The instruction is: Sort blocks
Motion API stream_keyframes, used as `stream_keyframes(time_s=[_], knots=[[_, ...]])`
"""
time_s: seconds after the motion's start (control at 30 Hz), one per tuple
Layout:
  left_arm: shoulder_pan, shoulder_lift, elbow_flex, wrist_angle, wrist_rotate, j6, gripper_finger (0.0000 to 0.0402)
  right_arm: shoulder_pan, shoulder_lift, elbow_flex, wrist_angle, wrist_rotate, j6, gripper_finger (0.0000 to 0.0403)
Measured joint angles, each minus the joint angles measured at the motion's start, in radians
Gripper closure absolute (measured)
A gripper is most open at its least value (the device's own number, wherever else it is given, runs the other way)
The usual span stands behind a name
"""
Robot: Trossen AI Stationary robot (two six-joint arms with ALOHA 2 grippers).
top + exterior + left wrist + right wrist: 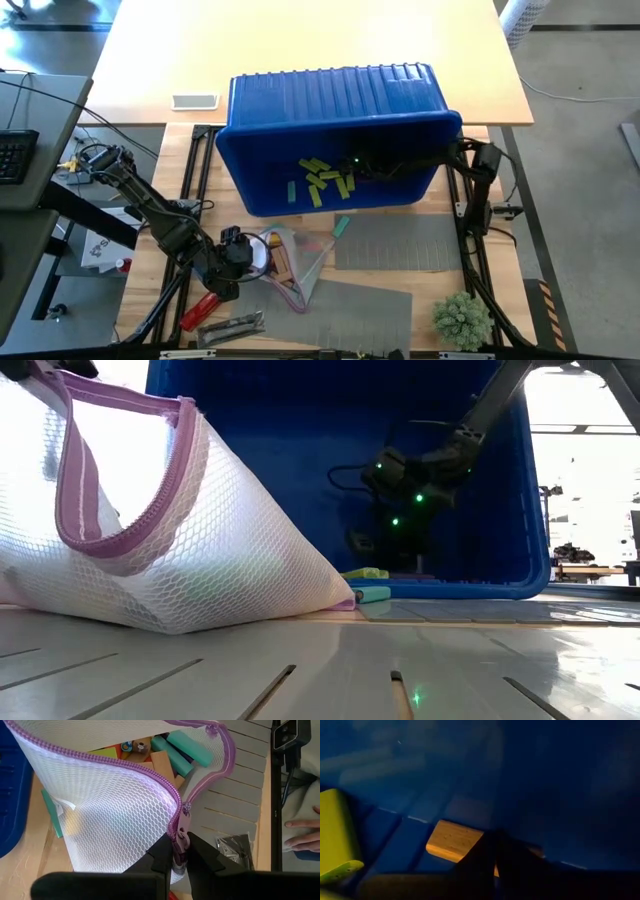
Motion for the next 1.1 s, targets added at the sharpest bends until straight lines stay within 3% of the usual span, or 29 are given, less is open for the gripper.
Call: stream_keyframes(time_s=[0.23,0.47,0.77,0.9,1.1], knots=[[0.000,0.000,0.000,0.000,-0.003,0.000,0.0378,0.067,-0.118,-0.005,-0.128,-0.145,0.002,0.0403],[0.000,0.000,0.000,0.000,-0.003,0.000,0.0378,0.136,-0.283,-0.005,-0.123,-0.116,-0.141,0.0403],[0.000,0.000,0.000,0.000,-0.004,0.000,0.0378,0.282,-0.337,-0.004,-0.065,-0.111,-0.591,0.0402],[0.000,0.000,0.000,-0.001,-0.004,0.000,0.0378,0.347,-0.338,-0.004,-0.162,-0.118,-0.537,0.0383],[0.000,0.000,0.000,-0.001,-0.004,0.000,0.0378,0.453,-0.343,-0.030,-0.164,-0.120,-0.455,0.0313]])
